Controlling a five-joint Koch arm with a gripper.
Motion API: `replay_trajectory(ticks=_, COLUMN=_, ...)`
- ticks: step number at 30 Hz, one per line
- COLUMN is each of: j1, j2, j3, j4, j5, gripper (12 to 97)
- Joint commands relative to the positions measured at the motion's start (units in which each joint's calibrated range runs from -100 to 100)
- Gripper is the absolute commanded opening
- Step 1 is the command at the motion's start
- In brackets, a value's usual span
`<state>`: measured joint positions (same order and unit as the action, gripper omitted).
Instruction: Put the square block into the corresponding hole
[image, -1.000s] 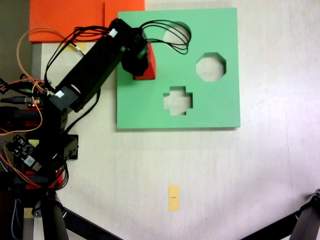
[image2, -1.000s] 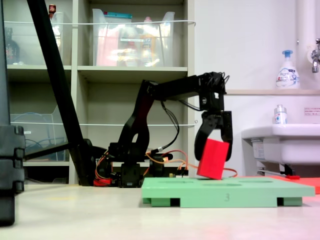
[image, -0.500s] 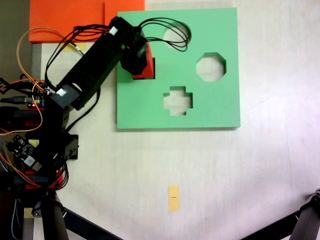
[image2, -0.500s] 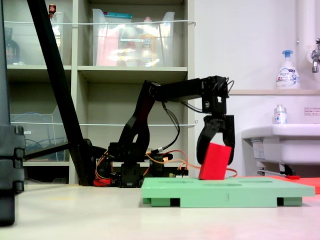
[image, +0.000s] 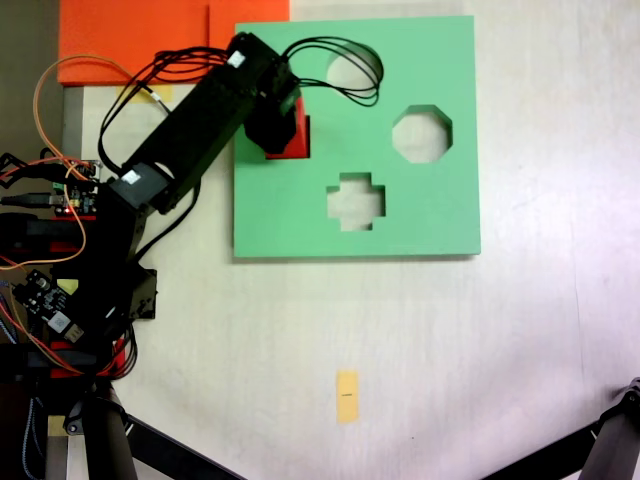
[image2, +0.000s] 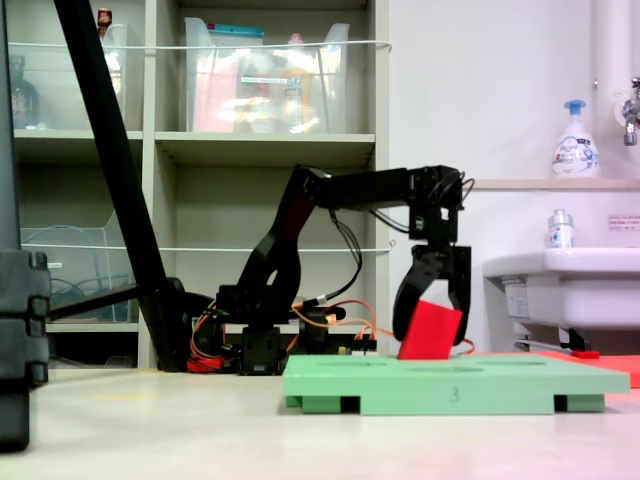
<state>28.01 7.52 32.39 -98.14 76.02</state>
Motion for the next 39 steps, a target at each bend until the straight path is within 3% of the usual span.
replay_trajectory(ticks=1, j1=-0.05, j2=0.16, j3=1.61, j4=-1.86, j5=0.00, gripper=58.1)
replay_trajectory(ticks=5, j1=-0.10, j2=-1.52, j3=0.81, j4=-1.86, j5=-0.10, gripper=74.8)
replay_trajectory(ticks=7, j1=-0.39, j2=-2.78, j3=0.81, j4=-1.86, j5=-0.93, gripper=78.0)
replay_trajectory(ticks=13, j1=-1.51, j2=-11.43, j3=0.91, j4=-1.86, j5=-2.98, gripper=78.0)
replay_trajectory(ticks=21, j1=-4.20, j2=-42.44, j3=1.61, j4=-1.86, j5=-10.74, gripper=77.0)
replay_trajectory(ticks=26, j1=-9.33, j2=-61.85, j3=1.91, j4=-1.86, j5=-19.68, gripper=77.4)
replay_trajectory(ticks=30, j1=-17.29, j2=-78.61, j3=1.81, j4=-1.86, j5=-37.51, gripper=77.0)
replay_trajectory(ticks=31, j1=-20.02, j2=-81.13, j3=1.61, j4=-1.86, j5=-42.44, gripper=76.0)
replay_trajectory(ticks=34, j1=-28.82, j2=-86.71, j3=-1.48, j4=7.19, j5=-50.89, gripper=54.4)
replay_trajectory(ticks=39, j1=-30.92, j2=-96.91, j3=-27.60, j4=33.09, j5=-61.25, gripper=53.0)
